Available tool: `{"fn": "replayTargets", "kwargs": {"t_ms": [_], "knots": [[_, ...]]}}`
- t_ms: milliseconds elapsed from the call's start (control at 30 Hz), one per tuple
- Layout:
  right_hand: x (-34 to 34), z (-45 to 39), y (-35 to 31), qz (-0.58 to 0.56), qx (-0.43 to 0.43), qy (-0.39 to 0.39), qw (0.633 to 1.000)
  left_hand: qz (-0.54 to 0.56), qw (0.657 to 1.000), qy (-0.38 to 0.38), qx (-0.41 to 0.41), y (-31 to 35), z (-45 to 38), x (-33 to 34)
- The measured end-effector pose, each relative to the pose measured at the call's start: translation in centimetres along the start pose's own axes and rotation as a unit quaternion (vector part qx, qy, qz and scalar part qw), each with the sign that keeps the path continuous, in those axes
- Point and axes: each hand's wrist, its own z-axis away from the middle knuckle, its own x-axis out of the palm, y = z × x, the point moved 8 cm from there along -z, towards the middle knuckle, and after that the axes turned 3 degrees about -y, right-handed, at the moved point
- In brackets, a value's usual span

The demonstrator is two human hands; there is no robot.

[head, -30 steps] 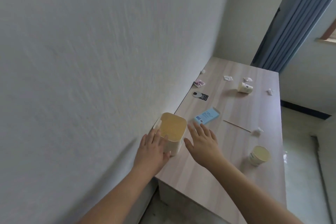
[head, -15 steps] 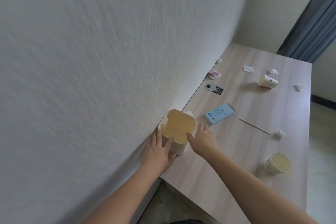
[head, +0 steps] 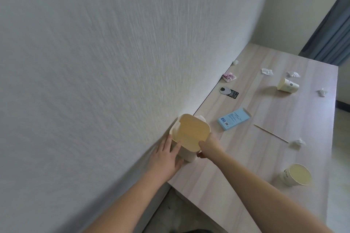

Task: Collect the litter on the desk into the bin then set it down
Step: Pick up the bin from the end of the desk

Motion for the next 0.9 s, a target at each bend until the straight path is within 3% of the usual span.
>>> {"fn": "replayTargets", "kwargs": {"t_ms": [100,167,267,467,733,900], "knots": [[-0.5,0.6,0.1,0.018,-0.016,0.001,1.000,0.027,0.999,0.024,0.002,-0.4,0.2,-0.8],[-1.0,1.1,0.5,0.047,-0.022,0.004,0.999,0.109,0.994,0.021,-0.009,-0.9,0.1,-1.0],[-1.4,1.9,1.6,0.077,-0.021,0.003,0.997,0.287,0.957,-0.015,-0.049,-1.8,-0.5,-0.4],[-2.3,3.9,3.0,0.105,-0.019,0.017,0.994,0.419,0.900,-0.066,-0.098,-2.1,-2.2,0.4],[-3.2,4.5,3.5,0.119,-0.025,0.021,0.992,0.434,0.895,-0.061,-0.079,-1.4,-2.7,-0.4],[-2.9,3.3,3.4,0.134,-0.047,-0.022,0.990,0.351,0.933,-0.040,-0.074,-0.9,-2.5,-1.3]]}}
